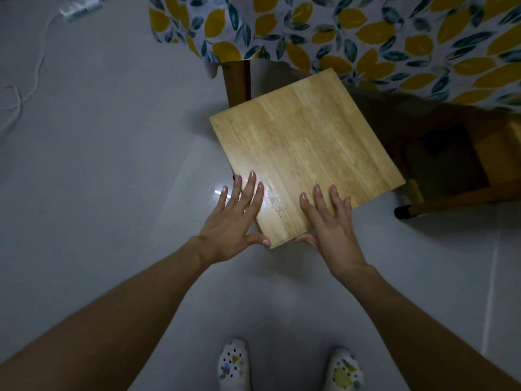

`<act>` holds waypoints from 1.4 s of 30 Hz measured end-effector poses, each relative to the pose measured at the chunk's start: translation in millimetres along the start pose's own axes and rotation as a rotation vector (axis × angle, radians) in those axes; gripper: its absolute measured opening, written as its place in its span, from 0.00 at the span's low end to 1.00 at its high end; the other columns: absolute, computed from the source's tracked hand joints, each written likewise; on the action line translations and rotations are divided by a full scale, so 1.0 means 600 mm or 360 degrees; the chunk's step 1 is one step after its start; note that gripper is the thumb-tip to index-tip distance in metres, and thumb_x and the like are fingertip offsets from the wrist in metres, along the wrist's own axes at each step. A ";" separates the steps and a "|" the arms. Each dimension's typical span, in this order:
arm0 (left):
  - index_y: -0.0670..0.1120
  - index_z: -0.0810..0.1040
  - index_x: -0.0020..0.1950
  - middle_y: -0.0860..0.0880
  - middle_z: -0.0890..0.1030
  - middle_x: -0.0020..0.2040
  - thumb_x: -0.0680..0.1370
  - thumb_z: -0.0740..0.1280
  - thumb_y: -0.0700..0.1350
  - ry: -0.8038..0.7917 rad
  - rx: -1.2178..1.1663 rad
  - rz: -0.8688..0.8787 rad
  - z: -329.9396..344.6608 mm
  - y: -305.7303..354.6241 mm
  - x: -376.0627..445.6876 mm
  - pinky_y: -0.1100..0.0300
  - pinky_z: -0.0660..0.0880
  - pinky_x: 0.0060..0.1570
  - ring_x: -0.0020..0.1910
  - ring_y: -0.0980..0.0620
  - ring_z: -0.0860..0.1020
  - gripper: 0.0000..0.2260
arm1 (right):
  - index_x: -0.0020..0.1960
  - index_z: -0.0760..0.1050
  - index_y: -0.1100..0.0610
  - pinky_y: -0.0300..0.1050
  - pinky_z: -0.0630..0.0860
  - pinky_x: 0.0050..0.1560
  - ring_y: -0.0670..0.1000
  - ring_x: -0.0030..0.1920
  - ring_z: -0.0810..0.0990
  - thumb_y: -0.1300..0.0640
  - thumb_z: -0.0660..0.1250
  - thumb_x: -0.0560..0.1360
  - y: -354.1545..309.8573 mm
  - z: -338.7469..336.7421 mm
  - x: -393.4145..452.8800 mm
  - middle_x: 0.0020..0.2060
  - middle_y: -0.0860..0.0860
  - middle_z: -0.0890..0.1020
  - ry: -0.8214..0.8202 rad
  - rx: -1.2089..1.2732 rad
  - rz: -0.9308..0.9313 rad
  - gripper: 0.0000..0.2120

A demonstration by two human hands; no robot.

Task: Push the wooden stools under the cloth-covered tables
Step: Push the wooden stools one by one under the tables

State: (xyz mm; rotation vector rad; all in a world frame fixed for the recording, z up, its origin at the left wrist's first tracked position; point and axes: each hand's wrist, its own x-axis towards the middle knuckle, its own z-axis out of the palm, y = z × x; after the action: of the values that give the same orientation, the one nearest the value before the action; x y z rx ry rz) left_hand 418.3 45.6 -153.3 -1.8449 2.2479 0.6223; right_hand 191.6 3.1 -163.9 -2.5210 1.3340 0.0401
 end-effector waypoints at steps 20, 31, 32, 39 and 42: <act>0.45 0.35 0.76 0.45 0.30 0.76 0.73 0.60 0.67 -0.0043 -0.0134 -0.0093 -0.172 -0.035 0.370 0.44 0.38 0.72 0.74 0.41 0.31 0.47 | 0.77 0.57 0.53 0.63 0.40 0.74 0.63 0.77 0.44 0.45 0.71 0.69 0.235 -0.135 0.328 0.77 0.57 0.55 -0.0078 0.0202 0.0059 0.41; 0.48 0.34 0.76 0.47 0.31 0.76 0.74 0.55 0.68 -0.0178 -0.0069 -0.0107 -0.203 -0.044 0.393 0.44 0.39 0.72 0.75 0.43 0.32 0.43 | 0.77 0.54 0.50 0.56 0.39 0.73 0.57 0.77 0.41 0.45 0.71 0.71 0.251 -0.146 0.345 0.78 0.53 0.51 -0.0105 0.0081 0.0070 0.42; 0.49 0.35 0.77 0.47 0.32 0.76 0.76 0.54 0.66 -0.0212 -0.0064 -0.0108 -0.216 -0.044 0.391 0.44 0.39 0.73 0.75 0.44 0.33 0.40 | 0.78 0.48 0.48 0.53 0.35 0.73 0.54 0.76 0.36 0.43 0.68 0.73 0.249 -0.156 0.343 0.78 0.51 0.45 -0.0210 0.0083 0.0074 0.42; 0.46 0.42 0.78 0.48 0.38 0.78 0.80 0.46 0.60 0.0063 -0.0458 -0.0435 -0.337 -0.028 0.298 0.47 0.38 0.73 0.75 0.51 0.35 0.31 | 0.79 0.45 0.54 0.43 0.33 0.74 0.47 0.77 0.39 0.34 0.53 0.77 0.147 -0.305 0.347 0.78 0.52 0.45 -0.0194 0.0344 0.0104 0.39; 0.46 0.43 0.78 0.50 0.39 0.78 0.80 0.46 0.60 0.0254 -0.0649 -0.0567 -0.440 -0.038 0.236 0.52 0.36 0.73 0.75 0.54 0.35 0.31 | 0.78 0.50 0.56 0.35 0.33 0.72 0.44 0.76 0.42 0.29 0.46 0.74 0.065 -0.402 0.355 0.78 0.50 0.50 -0.0026 0.0504 -0.0020 0.43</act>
State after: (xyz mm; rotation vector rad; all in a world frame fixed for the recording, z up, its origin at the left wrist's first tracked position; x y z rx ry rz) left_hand 443.8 -194.7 25.0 -2.4925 1.9017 0.9465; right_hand 255.4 -253.0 24.1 -2.2577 1.2110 -0.1417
